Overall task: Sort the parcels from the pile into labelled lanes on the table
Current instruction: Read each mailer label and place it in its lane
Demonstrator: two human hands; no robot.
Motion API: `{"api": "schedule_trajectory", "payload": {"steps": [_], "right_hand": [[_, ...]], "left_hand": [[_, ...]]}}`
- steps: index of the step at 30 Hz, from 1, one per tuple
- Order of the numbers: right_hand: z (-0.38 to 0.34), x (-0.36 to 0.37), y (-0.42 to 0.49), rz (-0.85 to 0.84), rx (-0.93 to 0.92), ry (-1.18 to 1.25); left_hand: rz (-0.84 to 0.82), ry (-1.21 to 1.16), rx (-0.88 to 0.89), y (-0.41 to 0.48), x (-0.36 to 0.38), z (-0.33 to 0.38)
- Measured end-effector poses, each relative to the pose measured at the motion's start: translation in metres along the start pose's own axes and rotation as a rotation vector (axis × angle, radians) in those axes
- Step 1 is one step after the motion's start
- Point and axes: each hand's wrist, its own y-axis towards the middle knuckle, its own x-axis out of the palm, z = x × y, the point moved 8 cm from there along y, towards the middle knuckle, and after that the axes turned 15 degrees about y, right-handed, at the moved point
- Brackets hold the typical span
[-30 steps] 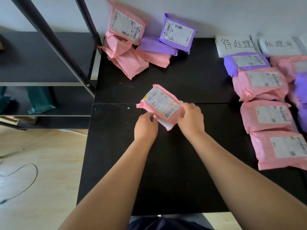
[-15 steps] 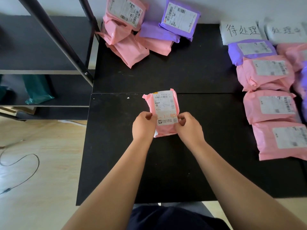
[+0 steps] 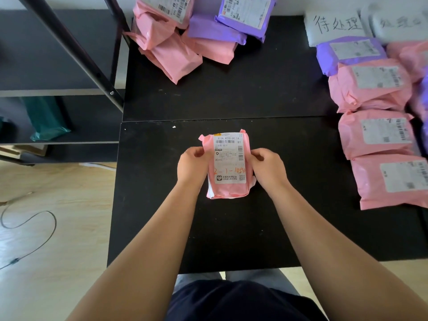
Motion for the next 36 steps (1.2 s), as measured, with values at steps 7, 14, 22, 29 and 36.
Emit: {"api": "schedule_trajectory", "payload": {"steps": [7, 14, 22, 29, 36], "right_hand": [[0.01, -0.005, -0.004, -0.025, 0.03, 0.104], [0.017, -0.013, -0.013, -0.058, 0.068, 0.201], [-0.015, -0.027, -0.012, 0.114, -0.057, 0.294], [-0.021, -0.027, -0.02, 0.087, -0.081, 0.289], [-0.03, -0.03, -0.035, 0.115, -0.101, 0.34]], "left_hand": [[-0.037, -0.202, -0.129, 0.002, 0.004, -0.011], [-0.136, -0.274, -0.099, -0.006, 0.001, -0.012], [-0.199, -0.263, -0.003, -0.014, -0.005, -0.002], [-0.241, -0.345, 0.035, -0.017, -0.011, 0.003], [-0.173, -0.404, 0.068, -0.02, -0.023, 0.009]]}}
